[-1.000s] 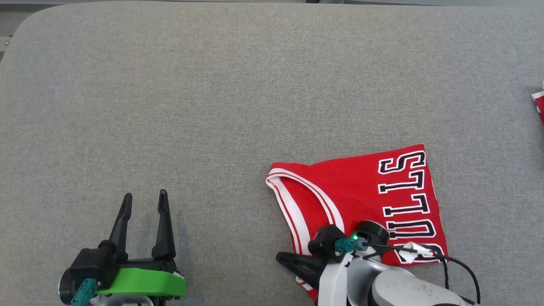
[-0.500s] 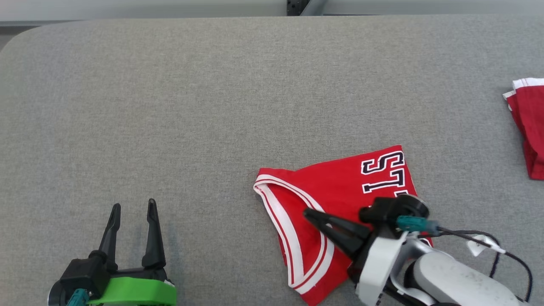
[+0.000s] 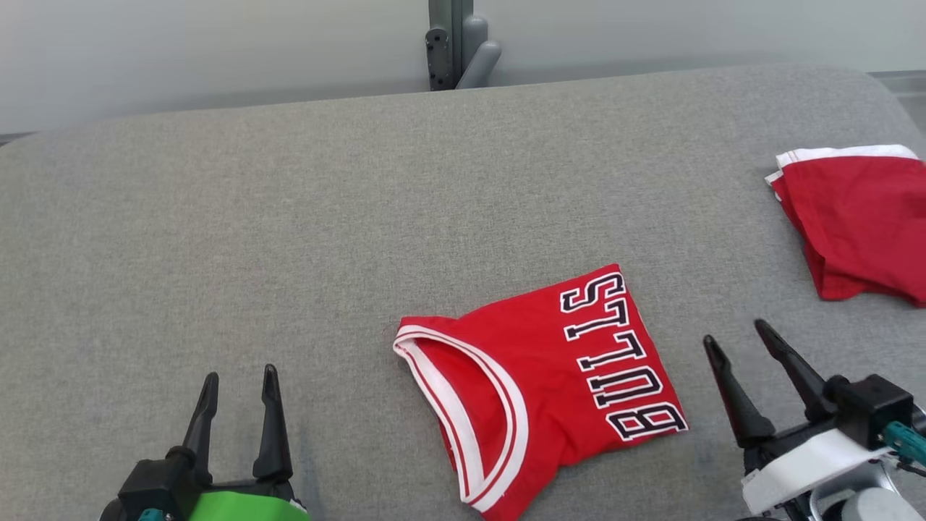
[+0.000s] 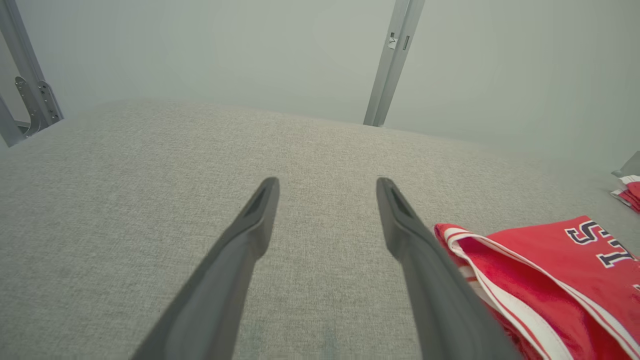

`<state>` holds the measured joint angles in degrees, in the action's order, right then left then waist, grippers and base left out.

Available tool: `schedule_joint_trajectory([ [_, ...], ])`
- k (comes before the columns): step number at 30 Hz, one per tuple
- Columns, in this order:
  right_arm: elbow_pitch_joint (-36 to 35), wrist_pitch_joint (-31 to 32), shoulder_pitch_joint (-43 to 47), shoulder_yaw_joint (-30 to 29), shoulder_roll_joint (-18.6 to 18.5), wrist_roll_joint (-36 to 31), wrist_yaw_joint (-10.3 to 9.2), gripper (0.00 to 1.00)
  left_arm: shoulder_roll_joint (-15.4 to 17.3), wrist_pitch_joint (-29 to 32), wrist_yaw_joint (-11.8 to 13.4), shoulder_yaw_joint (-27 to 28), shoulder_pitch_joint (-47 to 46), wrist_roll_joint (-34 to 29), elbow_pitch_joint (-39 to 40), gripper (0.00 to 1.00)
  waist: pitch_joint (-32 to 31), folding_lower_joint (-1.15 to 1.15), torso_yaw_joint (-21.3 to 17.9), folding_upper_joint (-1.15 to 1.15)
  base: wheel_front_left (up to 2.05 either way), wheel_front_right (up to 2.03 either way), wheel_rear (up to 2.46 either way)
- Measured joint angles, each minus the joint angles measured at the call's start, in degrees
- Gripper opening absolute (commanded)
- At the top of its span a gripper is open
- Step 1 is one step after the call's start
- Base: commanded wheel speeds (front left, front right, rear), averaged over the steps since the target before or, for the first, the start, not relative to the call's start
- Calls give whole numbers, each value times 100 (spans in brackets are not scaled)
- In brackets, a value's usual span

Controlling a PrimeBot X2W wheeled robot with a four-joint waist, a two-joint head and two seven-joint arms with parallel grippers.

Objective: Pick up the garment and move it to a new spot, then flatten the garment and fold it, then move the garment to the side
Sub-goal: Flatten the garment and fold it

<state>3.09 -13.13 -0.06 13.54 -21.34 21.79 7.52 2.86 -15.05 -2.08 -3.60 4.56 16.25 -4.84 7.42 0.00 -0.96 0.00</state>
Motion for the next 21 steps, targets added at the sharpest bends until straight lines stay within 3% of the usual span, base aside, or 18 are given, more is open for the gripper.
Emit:
schedule_joint_trajectory([
  [7, 697, -171, 514, -1091, 438, -343, 1, 100, -1, 1, 0, -160, 63, -140, -224, 100, -349, 0, -106, 0, 0, 0, 0],
  [12, 748, -186, 650, -1716, 713, -653, 1, 100, -1, 0, -24, -143, 132, -318, -287, 100, -473, 0, -101, 0, 0, 0, 0],
  [21, 913, -186, 744, -1851, 962, -829, 1, 100, 0, 1, -147, -55, 347, -523, -387, 100, -615, 0, 64, 0, 0, 0, 0],
])
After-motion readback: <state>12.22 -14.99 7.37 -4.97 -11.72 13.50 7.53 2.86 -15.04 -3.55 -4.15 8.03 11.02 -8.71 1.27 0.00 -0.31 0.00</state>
